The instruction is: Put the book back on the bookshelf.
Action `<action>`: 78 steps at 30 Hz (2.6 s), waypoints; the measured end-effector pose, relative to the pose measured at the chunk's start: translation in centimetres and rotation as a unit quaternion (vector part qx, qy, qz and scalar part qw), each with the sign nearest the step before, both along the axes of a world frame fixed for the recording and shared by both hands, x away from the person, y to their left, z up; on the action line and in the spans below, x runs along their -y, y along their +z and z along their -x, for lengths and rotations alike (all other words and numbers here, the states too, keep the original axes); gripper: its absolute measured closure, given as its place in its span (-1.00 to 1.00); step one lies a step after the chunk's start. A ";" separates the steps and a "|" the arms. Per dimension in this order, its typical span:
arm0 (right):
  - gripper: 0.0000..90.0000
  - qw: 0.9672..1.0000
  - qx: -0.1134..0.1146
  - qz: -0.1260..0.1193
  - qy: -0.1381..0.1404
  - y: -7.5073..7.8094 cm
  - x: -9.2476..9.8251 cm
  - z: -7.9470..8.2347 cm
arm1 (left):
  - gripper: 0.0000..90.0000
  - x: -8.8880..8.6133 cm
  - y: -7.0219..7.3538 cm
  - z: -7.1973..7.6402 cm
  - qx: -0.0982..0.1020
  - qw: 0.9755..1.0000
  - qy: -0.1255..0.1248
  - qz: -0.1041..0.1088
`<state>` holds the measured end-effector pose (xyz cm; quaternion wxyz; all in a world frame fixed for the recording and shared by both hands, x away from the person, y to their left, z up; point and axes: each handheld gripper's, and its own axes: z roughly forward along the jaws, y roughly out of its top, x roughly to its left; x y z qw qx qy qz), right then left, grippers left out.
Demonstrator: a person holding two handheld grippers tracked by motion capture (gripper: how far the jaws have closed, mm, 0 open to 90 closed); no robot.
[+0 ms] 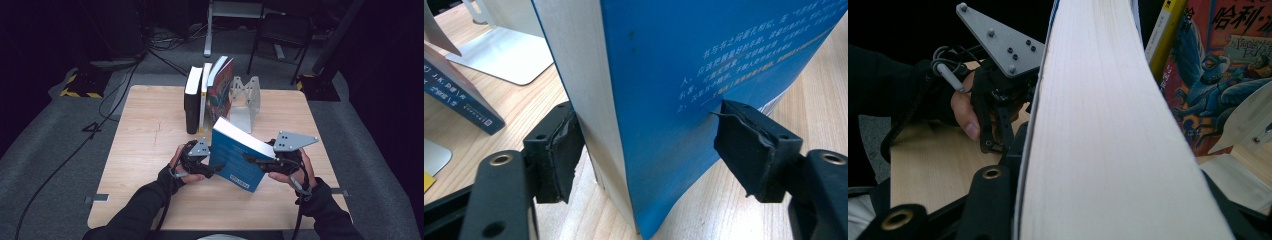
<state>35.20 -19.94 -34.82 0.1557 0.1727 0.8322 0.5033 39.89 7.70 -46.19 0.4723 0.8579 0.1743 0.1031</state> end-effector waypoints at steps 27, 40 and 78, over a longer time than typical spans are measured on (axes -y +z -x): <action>0.31 0.999 -0.013 0.000 -0.029 0.2 -0.2 0.3 | -0.49 -6.3 -2.7 4.5 -0.047 0.989 0.066 -0.120; 0.31 0.999 -0.015 -0.002 -0.037 0.2 0.4 0.3 | -0.62 -7.0 -3.9 6.3 -0.053 0.988 0.087 -0.118; 0.33 0.990 -0.010 0.042 -0.136 3.9 -0.3 -5.2 | -0.67 -7.6 -4.2 5.1 -0.071 0.989 0.079 -0.104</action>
